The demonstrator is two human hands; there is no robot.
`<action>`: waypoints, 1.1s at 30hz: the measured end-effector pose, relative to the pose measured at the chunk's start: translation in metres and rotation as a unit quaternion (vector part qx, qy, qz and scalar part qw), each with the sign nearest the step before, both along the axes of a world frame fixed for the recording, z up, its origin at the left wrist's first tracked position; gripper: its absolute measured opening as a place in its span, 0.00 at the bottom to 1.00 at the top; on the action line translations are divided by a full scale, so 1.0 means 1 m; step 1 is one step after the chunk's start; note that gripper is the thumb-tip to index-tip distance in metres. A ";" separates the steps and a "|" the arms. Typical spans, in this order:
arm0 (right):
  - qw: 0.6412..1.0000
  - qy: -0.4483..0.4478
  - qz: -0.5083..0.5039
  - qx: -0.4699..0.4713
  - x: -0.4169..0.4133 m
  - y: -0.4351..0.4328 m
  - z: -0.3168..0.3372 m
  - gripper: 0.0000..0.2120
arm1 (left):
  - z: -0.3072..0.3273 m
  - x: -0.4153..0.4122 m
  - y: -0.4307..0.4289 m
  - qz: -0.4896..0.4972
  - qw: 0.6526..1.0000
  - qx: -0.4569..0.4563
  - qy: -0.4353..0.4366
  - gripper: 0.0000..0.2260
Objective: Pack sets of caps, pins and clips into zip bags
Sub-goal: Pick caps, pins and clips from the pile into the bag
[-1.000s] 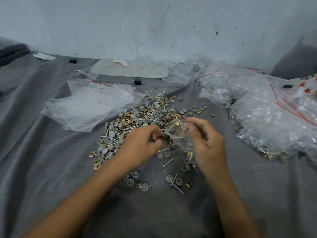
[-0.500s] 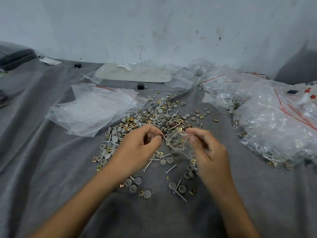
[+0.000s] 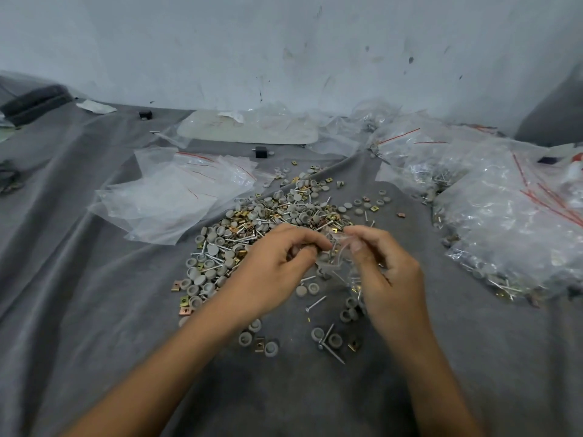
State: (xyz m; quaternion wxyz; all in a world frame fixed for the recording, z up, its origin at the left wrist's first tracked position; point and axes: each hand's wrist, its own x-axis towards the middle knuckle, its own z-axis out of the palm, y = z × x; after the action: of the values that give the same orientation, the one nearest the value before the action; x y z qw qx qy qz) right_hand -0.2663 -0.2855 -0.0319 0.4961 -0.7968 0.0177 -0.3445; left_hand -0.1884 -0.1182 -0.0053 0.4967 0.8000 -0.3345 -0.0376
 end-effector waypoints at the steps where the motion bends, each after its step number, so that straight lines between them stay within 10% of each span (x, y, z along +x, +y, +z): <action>1: 1.000 0.000 0.000 0.001 0.001 0.000 0.000 0.09 | -0.001 0.000 -0.002 0.003 1.000 -0.009 0.003 0.12; 33: 0.999 -0.022 -0.019 0.038 0.002 -0.008 -0.002 0.09 | 0.005 0.015 0.000 0.099 0.994 -0.036 -0.027 0.10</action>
State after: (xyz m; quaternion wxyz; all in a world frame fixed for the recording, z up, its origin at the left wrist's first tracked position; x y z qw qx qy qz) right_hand -0.2642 -0.2937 -0.0343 0.5194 -0.7694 0.0350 -0.3701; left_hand -0.1736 -0.1182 -0.0001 0.5175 0.8114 -0.2680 0.0453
